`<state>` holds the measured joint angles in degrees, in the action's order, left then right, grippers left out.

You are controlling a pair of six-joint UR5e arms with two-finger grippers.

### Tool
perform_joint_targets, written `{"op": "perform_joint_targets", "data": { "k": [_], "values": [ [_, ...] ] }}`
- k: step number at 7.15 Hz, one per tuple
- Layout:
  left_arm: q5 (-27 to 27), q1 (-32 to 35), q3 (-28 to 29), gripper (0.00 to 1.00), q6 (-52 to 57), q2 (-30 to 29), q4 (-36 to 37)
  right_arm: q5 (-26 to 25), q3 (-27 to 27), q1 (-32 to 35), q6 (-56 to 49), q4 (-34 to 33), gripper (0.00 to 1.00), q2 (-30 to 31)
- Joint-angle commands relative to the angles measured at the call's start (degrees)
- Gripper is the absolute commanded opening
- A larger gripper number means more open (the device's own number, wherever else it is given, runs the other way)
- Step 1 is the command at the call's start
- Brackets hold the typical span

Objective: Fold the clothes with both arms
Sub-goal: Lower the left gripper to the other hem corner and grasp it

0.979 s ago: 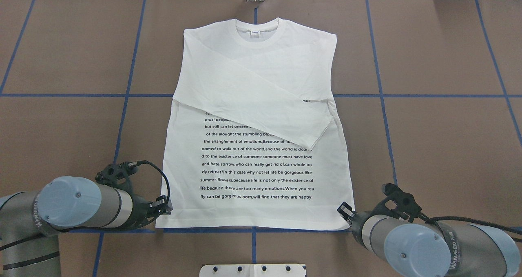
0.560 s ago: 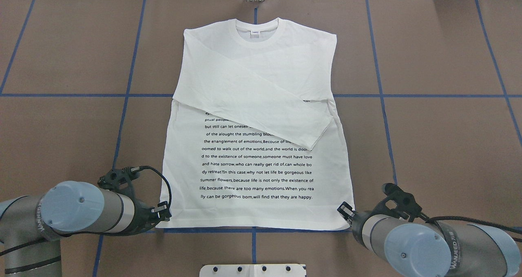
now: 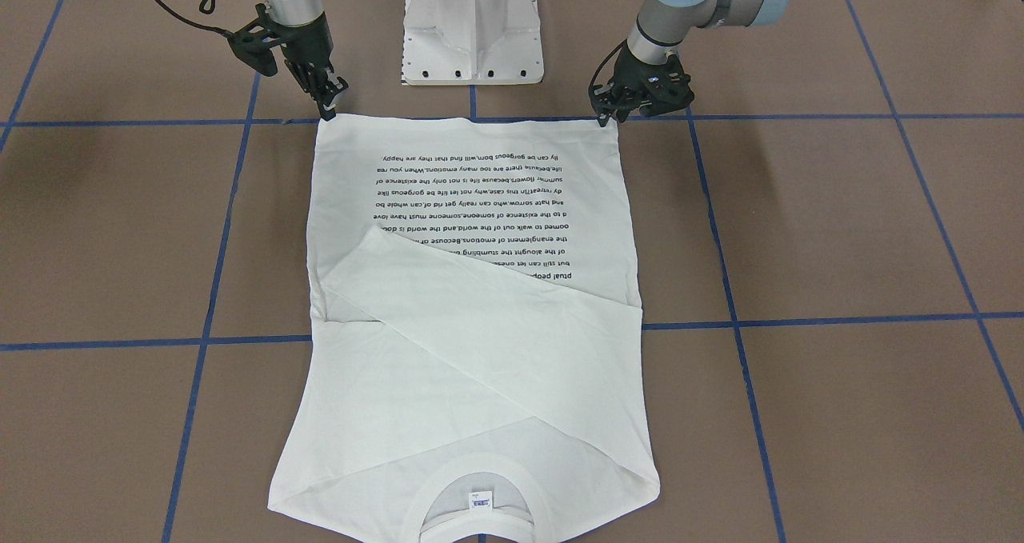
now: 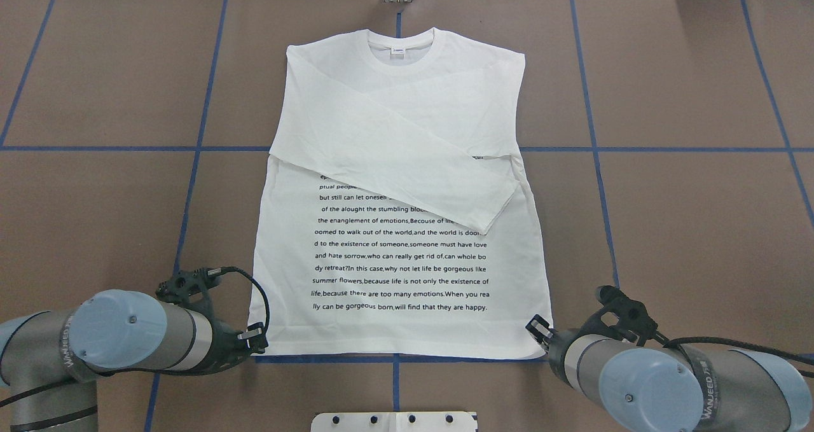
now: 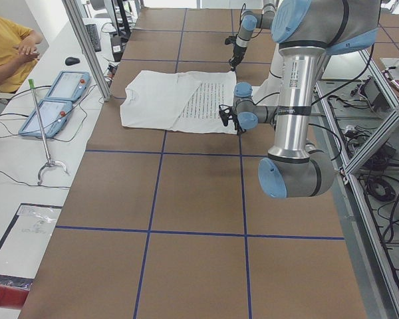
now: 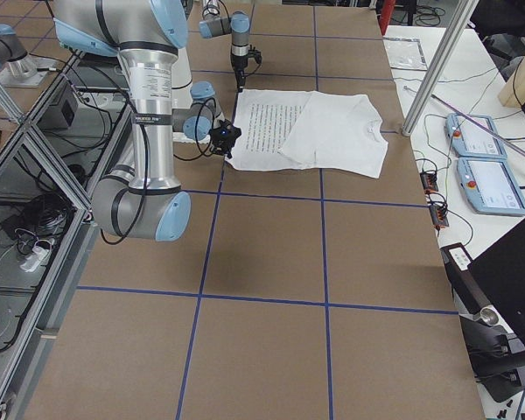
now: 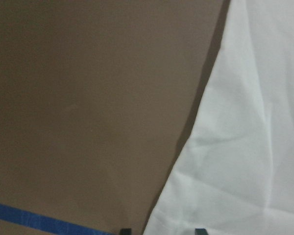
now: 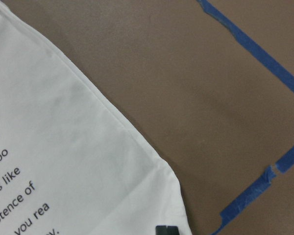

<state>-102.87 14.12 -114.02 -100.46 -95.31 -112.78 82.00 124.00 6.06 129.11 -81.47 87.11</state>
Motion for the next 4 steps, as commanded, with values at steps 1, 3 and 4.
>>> {"op": "perform_joint_targets", "data": {
  "k": [1,3,4],
  "values": [
    [-0.2,-0.1,-0.1,0.0,0.0,0.0,0.0,0.0,0.0,0.0,0.0,0.0,0.0,0.0],
    [-0.6,0.0,-3.1,0.0,0.0,0.0,0.2,0.0,0.8,0.2,0.0,0.0,0.0,0.4],
    [-2.6,0.1,-6.4,0.0,-0.1,0.0,0.4,0.1,2.8,-0.1,0.0,-0.1,0.0,3.0]
  ]
}}
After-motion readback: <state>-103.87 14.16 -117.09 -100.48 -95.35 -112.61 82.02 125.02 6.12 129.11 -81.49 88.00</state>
